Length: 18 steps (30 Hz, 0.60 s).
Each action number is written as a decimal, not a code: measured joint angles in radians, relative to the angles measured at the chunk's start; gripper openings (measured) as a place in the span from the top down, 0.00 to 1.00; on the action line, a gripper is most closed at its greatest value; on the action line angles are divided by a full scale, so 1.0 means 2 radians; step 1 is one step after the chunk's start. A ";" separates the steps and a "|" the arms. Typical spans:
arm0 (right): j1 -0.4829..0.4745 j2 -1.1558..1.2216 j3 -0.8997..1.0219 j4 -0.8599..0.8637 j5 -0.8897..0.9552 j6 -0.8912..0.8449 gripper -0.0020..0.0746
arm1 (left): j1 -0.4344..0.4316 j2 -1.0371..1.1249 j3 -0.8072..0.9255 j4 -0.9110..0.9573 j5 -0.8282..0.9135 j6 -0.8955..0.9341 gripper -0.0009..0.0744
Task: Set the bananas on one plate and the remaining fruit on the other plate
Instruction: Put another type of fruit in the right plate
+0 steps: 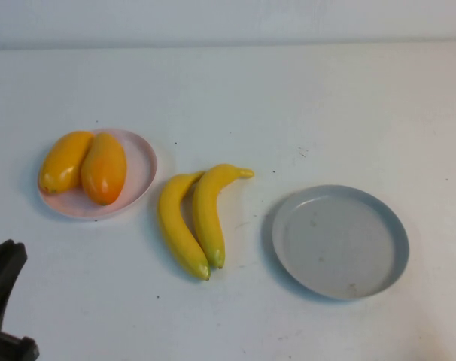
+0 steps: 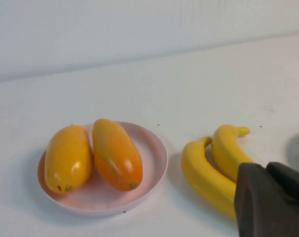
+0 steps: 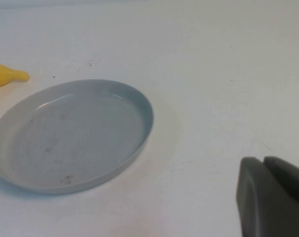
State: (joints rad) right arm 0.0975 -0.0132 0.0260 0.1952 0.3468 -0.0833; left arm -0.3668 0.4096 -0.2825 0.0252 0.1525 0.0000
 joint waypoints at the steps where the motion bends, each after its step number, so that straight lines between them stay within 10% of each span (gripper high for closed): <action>1: 0.000 0.000 0.000 0.000 0.000 0.000 1.00 | 0.000 -0.012 0.011 0.004 -0.013 0.000 0.99; 10: 0.000 0.000 0.000 0.000 0.000 0.000 1.00 | 0.037 -0.162 0.146 -0.039 -0.145 0.062 0.99; 18: 0.000 0.000 0.000 0.000 0.000 0.000 1.00 | 0.083 -0.209 0.154 -0.051 -0.096 0.072 0.99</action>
State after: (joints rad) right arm 0.0975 -0.0132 0.0260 0.1952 0.3468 -0.0833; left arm -0.2005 -0.0085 0.0248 -0.0775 -0.0405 0.1437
